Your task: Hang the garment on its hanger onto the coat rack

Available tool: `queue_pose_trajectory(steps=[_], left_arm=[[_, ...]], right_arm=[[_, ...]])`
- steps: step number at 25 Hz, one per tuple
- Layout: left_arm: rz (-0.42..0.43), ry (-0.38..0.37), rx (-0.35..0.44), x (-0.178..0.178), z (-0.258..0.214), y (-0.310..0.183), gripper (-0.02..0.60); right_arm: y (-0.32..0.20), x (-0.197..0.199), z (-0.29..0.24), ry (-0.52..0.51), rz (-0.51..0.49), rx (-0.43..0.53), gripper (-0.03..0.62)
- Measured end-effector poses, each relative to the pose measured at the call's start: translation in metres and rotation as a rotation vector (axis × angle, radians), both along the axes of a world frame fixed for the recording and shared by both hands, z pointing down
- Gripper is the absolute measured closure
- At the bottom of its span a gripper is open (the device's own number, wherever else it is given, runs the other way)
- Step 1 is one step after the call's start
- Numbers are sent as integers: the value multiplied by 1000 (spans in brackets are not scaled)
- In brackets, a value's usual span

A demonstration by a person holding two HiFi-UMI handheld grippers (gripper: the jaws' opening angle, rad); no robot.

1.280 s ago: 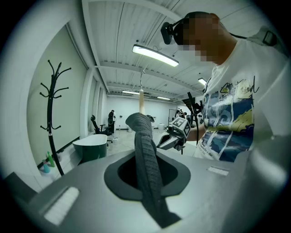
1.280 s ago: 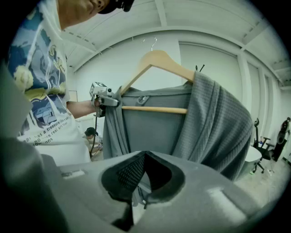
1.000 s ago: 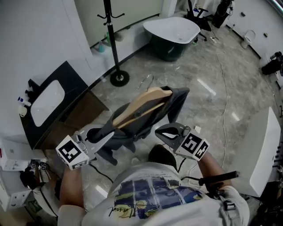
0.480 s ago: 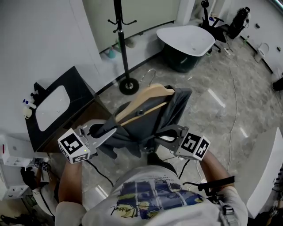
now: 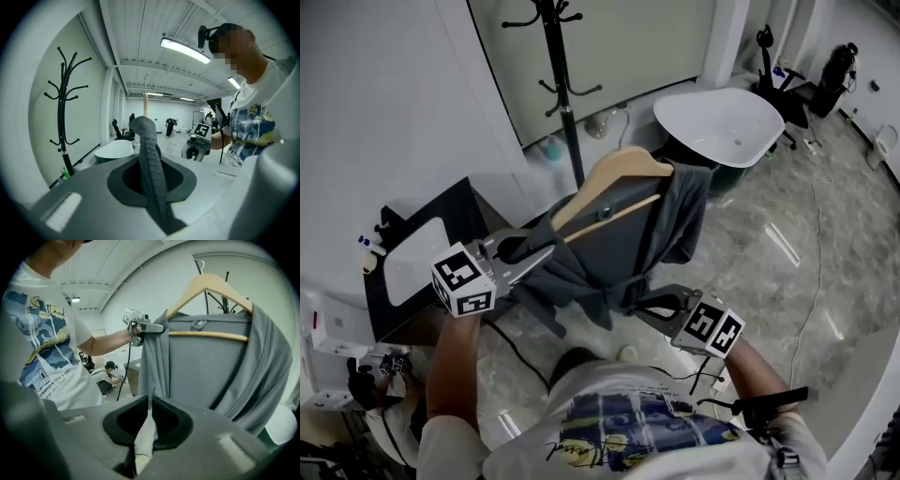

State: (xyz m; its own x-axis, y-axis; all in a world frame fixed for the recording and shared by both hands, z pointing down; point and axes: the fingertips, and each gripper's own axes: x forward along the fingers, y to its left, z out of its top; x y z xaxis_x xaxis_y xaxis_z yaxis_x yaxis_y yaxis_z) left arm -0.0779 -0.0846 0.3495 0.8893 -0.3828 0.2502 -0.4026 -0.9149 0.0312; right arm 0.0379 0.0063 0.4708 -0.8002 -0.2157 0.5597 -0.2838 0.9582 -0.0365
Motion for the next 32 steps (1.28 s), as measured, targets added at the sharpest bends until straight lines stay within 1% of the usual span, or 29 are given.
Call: queue_pose_trajectory(steps=[5, 9, 12, 16, 19, 23, 28, 32], left_arm=[[-24, 11, 14, 2, -21, -93, 554], [-45, 9, 26, -6, -37, -173, 554], [-55, 9, 24, -11, -44, -237, 554], [-68, 0, 8, -21, -43, -312, 554], [-86, -10, 8, -29, -35, -341, 554], [-103, -9, 1, -43, -29, -380, 554], [-113, 4, -34, -64, -22, -432, 554], [-90, -5, -34, -66, -13, -447, 554]], right_arm=[[-53, 20, 9, -9, 64, -19, 565], [-92, 22, 14, -31, 111, -40, 565], [-133, 24, 10, -27, 162, -37, 565], [-187, 25, -2, -32, 231, -19, 565], [-204, 25, 5, -35, 263, -4, 565], [-227, 17, 13, -45, 287, -8, 565], [-262, 4, 7, -34, 299, -28, 565], [-274, -7, 9, -25, 298, -33, 565]])
